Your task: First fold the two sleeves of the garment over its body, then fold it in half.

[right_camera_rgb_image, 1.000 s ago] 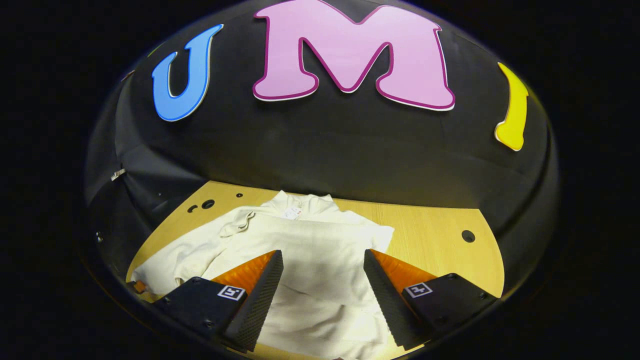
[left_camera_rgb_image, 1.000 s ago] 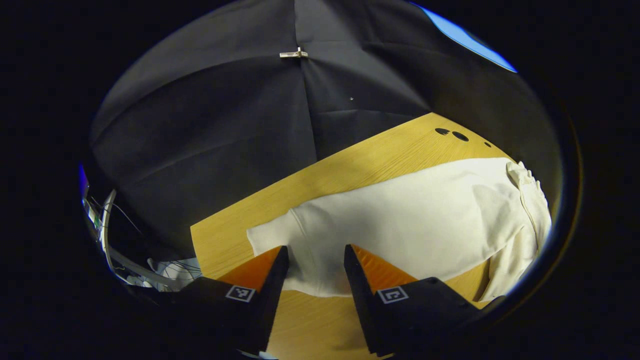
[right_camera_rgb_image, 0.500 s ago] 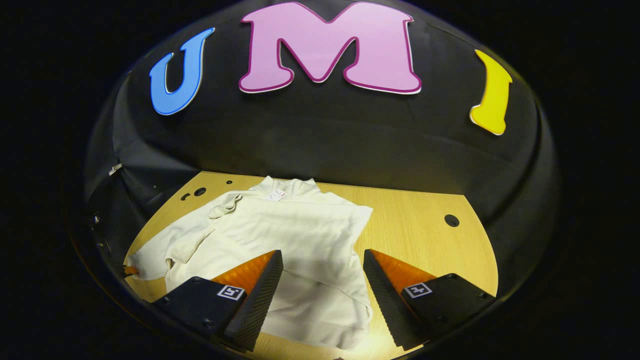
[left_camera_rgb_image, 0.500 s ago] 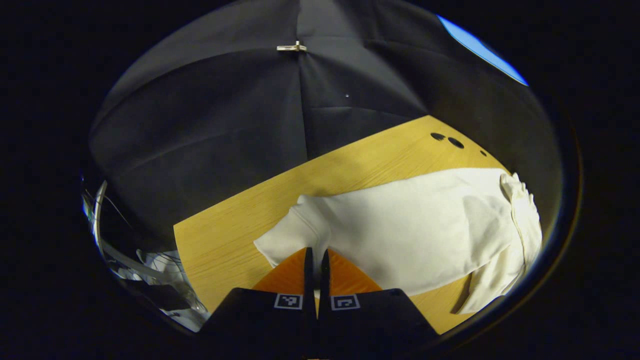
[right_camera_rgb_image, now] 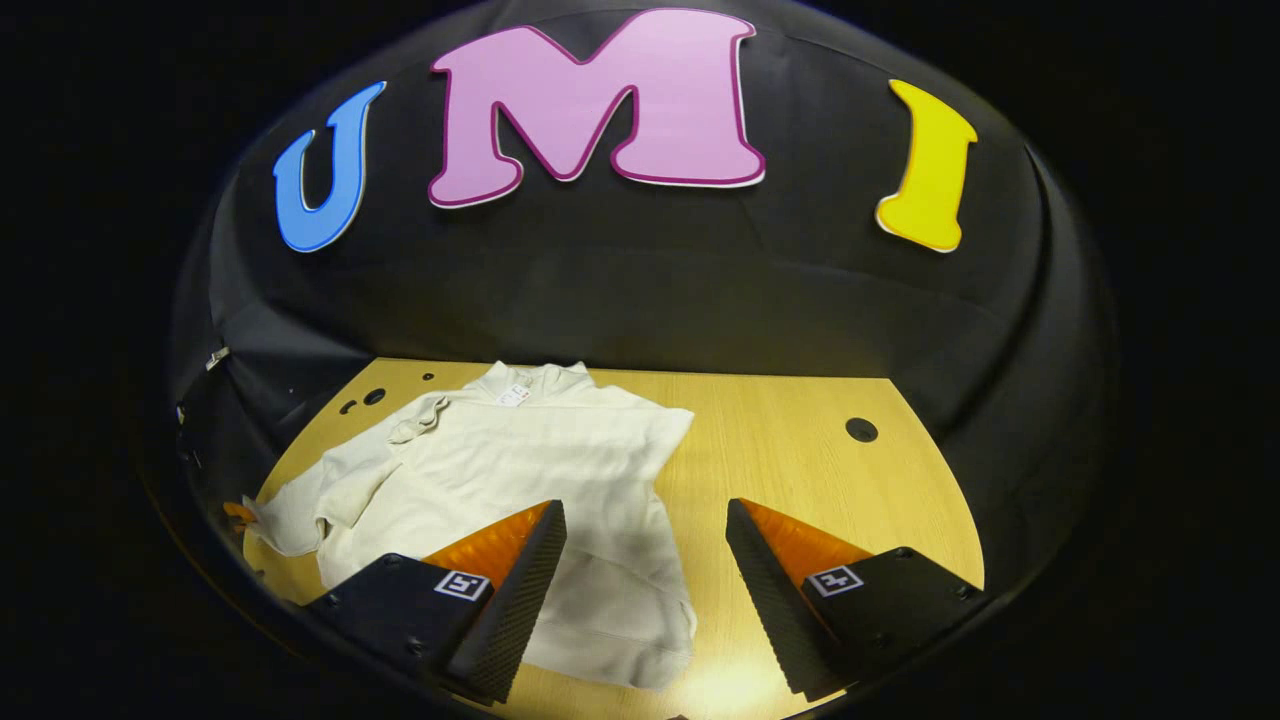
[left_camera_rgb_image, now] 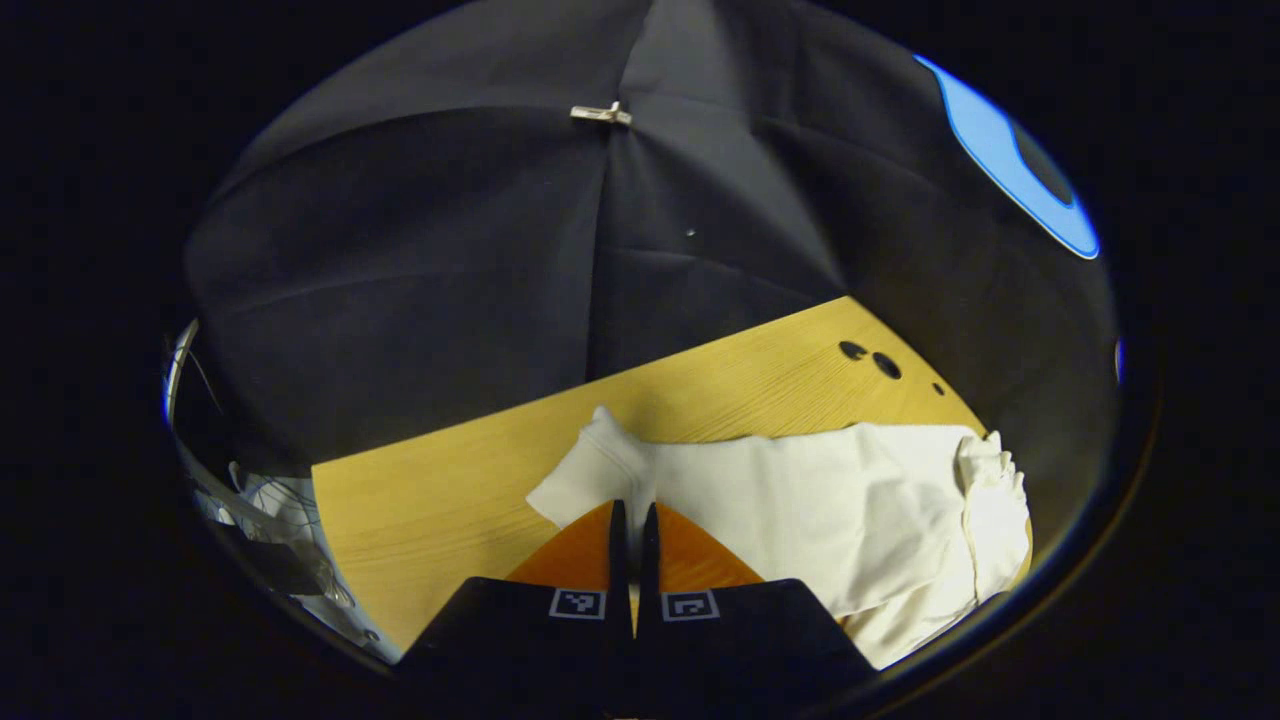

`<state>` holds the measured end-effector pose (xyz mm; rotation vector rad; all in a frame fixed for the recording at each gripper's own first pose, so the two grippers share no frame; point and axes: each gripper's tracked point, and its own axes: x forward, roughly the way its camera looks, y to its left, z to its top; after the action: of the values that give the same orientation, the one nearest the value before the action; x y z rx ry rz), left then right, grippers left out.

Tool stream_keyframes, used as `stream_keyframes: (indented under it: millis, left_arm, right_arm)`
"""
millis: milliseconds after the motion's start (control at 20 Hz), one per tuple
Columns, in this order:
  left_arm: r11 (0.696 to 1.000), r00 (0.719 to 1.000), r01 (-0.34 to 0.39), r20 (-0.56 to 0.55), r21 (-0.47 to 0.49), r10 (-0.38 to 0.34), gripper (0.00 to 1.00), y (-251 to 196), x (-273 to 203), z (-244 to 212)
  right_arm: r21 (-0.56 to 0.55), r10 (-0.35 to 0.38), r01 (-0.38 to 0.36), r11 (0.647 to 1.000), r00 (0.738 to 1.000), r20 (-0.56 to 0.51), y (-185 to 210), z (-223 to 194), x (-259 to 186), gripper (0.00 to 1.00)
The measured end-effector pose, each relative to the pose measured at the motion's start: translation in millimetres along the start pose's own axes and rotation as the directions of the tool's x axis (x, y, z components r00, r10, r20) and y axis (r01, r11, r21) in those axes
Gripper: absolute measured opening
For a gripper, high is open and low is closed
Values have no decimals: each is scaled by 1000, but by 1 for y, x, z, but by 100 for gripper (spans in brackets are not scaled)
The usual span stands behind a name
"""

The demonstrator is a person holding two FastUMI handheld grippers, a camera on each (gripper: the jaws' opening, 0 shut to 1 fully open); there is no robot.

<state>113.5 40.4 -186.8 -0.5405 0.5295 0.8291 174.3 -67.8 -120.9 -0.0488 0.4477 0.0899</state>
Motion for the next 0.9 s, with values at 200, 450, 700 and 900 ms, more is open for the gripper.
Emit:
stream_keyframes:
  millis: [200,450,700,900]
  left_arm:
    - [996,995,83,45,35,-85,6,-60,1,36]
    - [970,972,213,73,118,-222,6,-163,-5,57]
    - [918,934,328,72,223,-351,6,-264,-26,54]
    - [867,892,416,64,275,-448,6,-341,-42,38]
  right_arm:
    - [22,-28,28,999,1000,-10,-21,-12,-1,99]
    - [74,-70,72,995,997,-35,-56,-30,-2,99]
    - [111,-110,115,987,993,-50,-92,-41,-2,99]
    - [127,-132,139,982,989,-61,-116,-50,0,99]
